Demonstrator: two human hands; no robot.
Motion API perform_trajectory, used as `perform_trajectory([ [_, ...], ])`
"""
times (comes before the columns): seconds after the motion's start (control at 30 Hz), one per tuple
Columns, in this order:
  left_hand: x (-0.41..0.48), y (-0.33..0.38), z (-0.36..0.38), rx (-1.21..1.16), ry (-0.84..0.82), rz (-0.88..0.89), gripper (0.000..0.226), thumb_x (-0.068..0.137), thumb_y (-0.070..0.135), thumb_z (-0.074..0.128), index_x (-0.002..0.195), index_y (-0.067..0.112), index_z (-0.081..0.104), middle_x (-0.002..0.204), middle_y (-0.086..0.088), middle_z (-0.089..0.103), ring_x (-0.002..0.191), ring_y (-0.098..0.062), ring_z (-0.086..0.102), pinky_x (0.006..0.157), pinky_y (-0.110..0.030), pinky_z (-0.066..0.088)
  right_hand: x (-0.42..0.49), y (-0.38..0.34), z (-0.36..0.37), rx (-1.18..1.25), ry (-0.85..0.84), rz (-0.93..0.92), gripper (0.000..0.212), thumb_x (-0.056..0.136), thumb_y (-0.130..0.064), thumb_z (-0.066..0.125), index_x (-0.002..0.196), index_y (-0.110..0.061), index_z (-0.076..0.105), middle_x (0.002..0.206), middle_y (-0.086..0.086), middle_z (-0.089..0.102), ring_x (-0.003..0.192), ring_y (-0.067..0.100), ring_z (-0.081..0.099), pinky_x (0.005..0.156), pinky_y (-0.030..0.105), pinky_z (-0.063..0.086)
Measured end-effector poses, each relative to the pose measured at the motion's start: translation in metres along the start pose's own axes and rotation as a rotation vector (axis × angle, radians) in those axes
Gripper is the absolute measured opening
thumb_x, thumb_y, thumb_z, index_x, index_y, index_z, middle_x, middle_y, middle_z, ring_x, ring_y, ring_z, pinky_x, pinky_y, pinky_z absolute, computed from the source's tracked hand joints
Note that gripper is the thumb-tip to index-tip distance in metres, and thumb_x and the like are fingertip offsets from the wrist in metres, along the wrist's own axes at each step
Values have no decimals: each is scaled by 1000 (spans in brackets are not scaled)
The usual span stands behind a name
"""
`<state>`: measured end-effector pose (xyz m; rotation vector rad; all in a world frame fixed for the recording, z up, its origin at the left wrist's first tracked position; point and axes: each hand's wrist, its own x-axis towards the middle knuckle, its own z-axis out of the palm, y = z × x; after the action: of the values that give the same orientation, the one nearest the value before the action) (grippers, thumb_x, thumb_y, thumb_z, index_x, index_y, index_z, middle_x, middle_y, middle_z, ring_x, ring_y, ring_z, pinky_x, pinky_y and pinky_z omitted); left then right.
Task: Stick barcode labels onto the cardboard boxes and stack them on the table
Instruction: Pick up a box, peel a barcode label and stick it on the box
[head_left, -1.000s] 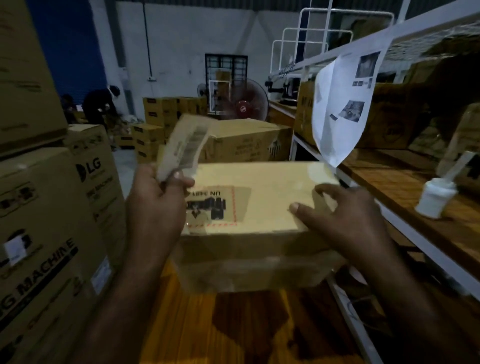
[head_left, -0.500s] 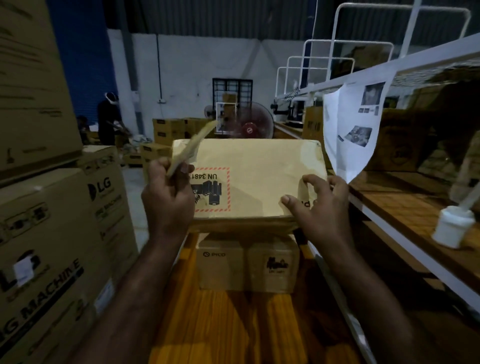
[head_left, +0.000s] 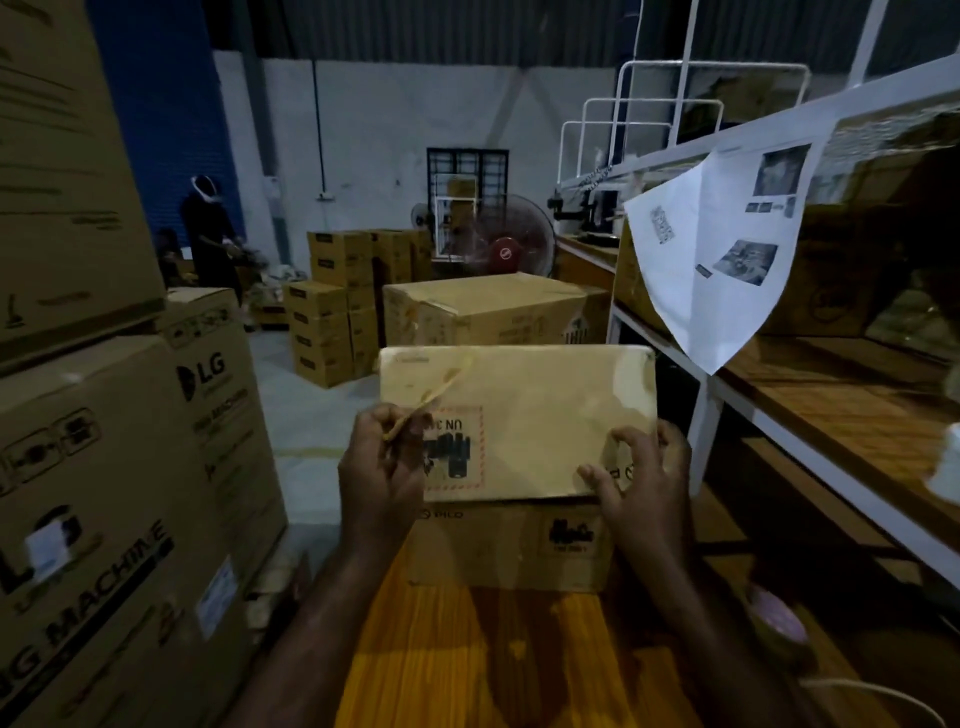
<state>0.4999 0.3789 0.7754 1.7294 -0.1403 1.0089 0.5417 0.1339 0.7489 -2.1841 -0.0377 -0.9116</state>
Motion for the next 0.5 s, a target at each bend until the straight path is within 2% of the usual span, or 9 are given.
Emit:
perform_trajectory([
  [0.1, -29, -17, 2, 74, -78, -68, 6, 91, 40, 55, 93, 39, 50, 89, 5, 66, 82, -9, 67, 62, -33, 58, -20, 27, 15, -161, -94, 56, 53, 75, -32, 82, 119, -17, 57, 143, 18, 39, 128, 40, 43, 97, 54, 47],
  [0.17, -41, -32, 4, 163, -142, -117, 10, 95, 32, 58, 93, 38, 51, 87, 7, 65, 81, -11, 66, 63, -37, 55, -30, 40, 25, -244, -176, 35, 61, 79, -43, 75, 130, -19, 52, 147, 18, 38, 131, 41, 43, 98, 56, 45],
  [0.23, -40, -36, 4, 217, -193, -161, 17, 96, 23, 60, 94, 38, 51, 89, 8, 65, 84, -13, 65, 64, -36, 54, -32, 37, 28, -287, -222, 49, 63, 85, -48, 67, 139, -22, 47, 153, 17, 33, 135, 38, 41, 103, 50, 42],
  [0.3, -31, -29, 4, 219, -213, -183, 15, 97, 23, 58, 93, 36, 52, 87, 8, 65, 82, -11, 65, 62, -35, 55, -27, 24, 26, -291, -207, 66, 53, 89, -44, 64, 134, -20, 54, 147, 14, 42, 129, 33, 47, 100, 44, 42],
  [0.4, -23, -18, 3, 202, -265, -202, 6, 97, 25, 58, 100, 30, 57, 88, 8, 66, 80, -6, 65, 60, -29, 56, -23, -6, 22, -17, -172, 76, 32, 92, -37, 61, 116, -16, 66, 120, 8, 63, 109, 25, 58, 86, 34, 47],
  [0.5, -30, -14, -2, 175, -306, -254, 16, 96, 28, 61, 110, 22, 64, 100, 11, 69, 89, -1, 65, 65, -15, 53, -24, -40, 19, 317, -269, 56, 30, 89, -38, 66, 116, -24, 66, 109, -5, 69, 99, 12, 64, 82, 34, 55],
])
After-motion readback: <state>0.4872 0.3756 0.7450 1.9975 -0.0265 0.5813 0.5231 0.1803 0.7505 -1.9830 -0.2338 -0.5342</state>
